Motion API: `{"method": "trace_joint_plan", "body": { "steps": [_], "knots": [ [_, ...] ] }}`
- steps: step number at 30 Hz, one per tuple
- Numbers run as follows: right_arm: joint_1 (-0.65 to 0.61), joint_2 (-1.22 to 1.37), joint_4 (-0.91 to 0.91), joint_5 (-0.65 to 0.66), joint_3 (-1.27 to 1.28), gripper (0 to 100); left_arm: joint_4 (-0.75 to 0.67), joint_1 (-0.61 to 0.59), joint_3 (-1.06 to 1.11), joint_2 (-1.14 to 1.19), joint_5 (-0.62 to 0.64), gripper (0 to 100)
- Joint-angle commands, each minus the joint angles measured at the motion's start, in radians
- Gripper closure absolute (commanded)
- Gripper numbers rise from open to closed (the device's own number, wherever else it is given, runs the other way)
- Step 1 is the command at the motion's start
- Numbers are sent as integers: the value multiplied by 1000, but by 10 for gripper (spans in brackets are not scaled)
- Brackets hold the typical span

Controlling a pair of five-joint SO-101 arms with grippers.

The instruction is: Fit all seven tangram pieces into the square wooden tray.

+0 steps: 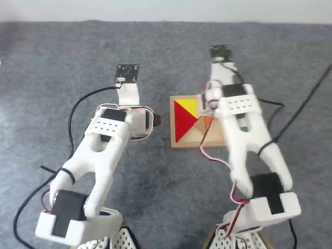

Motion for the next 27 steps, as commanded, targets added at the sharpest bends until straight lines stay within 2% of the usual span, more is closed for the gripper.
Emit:
{"method": "trace_joint_plan", "body": {
  "steps": [1, 11, 21, 27],
  "knots": [
    [-59, 41, -16, -9, -31, 702, -17, 8, -24, -5, -12, 746],
    [-82, 298, 21, -8, -121, 702, -17, 6, -24, -5, -14, 746],
    [-62, 124, 87, -8, -115, 702, -17, 8, -25, -5, -14, 746],
    [-5, 102, 76, -9, -100, 702, -17, 8, -25, -5, -15, 746]
  ]
}}
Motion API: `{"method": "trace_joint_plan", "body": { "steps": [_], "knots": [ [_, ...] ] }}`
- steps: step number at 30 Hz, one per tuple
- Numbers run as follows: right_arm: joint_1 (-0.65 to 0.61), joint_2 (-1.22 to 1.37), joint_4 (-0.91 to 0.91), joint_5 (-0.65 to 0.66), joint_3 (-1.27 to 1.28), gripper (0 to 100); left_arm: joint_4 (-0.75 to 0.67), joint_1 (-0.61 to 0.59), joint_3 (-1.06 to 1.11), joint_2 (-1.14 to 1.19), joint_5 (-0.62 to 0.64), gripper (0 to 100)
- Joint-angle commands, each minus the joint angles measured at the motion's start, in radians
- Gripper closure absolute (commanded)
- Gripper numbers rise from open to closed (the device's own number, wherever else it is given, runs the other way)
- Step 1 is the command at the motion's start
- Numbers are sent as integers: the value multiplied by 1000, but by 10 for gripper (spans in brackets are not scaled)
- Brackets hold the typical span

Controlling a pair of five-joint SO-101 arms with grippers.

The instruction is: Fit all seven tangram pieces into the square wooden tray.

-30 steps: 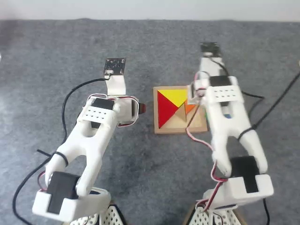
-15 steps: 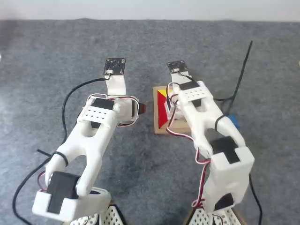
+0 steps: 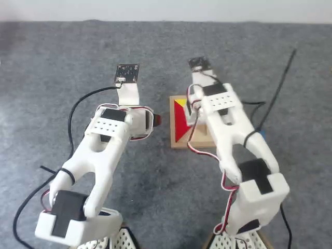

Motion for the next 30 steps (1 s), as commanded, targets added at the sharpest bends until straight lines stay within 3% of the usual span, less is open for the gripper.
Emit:
{"method": "trace_joint_plan", "body": {
  "steps": [1, 11, 24, 30],
  "knots": [
    [33, -38, -1, -11, -20, 702, -17, 8, -24, -5, -9, 746],
    [38, 85, -30, -6, -26, 702, -17, 8, -24, -5, -9, 746],
    [-134, 82, 65, 40, -11, 702, -17, 8, -24, -5, -9, 746],
    [-97, 67, 62, 40, -17, 702, -17, 6, -24, -5, -9, 746]
  ]
}}
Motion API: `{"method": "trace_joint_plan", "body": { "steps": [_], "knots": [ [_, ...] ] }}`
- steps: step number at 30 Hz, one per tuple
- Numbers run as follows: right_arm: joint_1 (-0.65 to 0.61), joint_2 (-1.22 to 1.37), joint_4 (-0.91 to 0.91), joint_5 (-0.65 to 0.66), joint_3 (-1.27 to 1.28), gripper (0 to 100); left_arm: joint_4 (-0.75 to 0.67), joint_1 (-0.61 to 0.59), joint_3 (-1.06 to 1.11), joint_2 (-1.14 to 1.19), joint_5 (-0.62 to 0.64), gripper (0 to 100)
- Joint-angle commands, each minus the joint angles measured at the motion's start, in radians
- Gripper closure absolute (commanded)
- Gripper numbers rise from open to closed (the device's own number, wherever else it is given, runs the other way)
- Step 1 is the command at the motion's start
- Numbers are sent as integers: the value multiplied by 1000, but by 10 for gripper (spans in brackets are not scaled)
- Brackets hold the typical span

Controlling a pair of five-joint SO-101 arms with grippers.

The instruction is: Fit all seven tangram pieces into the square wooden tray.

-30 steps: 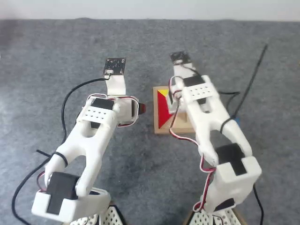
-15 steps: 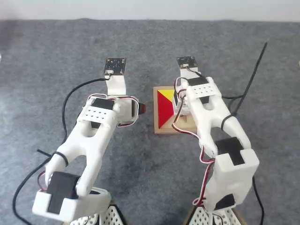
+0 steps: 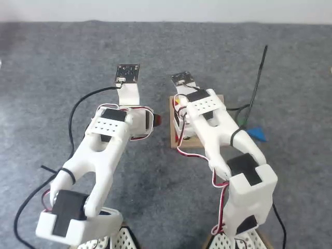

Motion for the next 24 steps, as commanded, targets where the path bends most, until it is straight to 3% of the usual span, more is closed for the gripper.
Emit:
{"method": "trace_joint_plan", "body": {
  "steps": [1, 13, 19, 24],
  "knots": [
    [38, -53, 5, 11, -15, 702, -17, 6, -24, -5, -9, 746],
    [127, -410, 8, 11, 40, 702, -17, 8, -25, -5, -9, 746],
    [153, -318, -191, 17, 193, 702, -17, 8, -22, -5, -9, 746],
    [150, -200, -216, 17, 166, 702, -17, 8, -22, -5, -9, 746]
  ]
}}
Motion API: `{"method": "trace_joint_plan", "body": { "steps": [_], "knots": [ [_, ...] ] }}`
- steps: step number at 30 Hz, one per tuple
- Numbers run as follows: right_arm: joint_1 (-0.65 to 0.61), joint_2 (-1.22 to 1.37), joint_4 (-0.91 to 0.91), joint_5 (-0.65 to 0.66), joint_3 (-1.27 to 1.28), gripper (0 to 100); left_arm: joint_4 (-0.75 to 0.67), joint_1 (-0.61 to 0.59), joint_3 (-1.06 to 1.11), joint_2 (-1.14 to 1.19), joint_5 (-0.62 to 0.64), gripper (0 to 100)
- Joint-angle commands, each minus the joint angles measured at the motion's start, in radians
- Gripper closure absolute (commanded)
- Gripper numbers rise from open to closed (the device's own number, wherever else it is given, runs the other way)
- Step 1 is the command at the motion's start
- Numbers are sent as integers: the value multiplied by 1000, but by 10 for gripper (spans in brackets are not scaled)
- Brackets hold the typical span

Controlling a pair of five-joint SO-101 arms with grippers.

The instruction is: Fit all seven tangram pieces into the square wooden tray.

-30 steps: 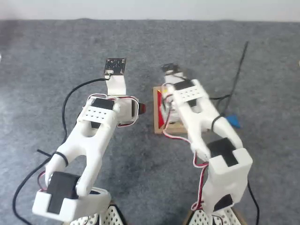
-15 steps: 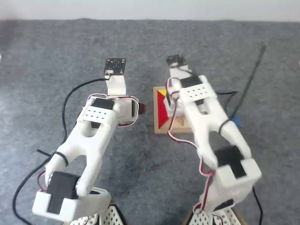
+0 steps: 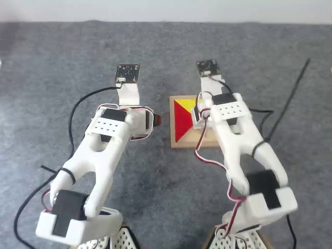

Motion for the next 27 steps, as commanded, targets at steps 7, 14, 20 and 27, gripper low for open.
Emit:
{"method": "trace_joint_plan", "body": {
  "steps": [7, 14, 20, 27],
  "knots": [
    [30, 81, -18, 8, -91, 702, -17, 8, -22, -5, -9, 746],
    [31, 41, -25, -25, -92, 702, -17, 8, -24, -5, -9, 746],
    [48, 77, -77, -26, -92, 702, -17, 8, -22, -5, -9, 746],
    [61, 110, -107, -21, -92, 702, -17, 8, -22, -5, -9, 746]
  ]
}}
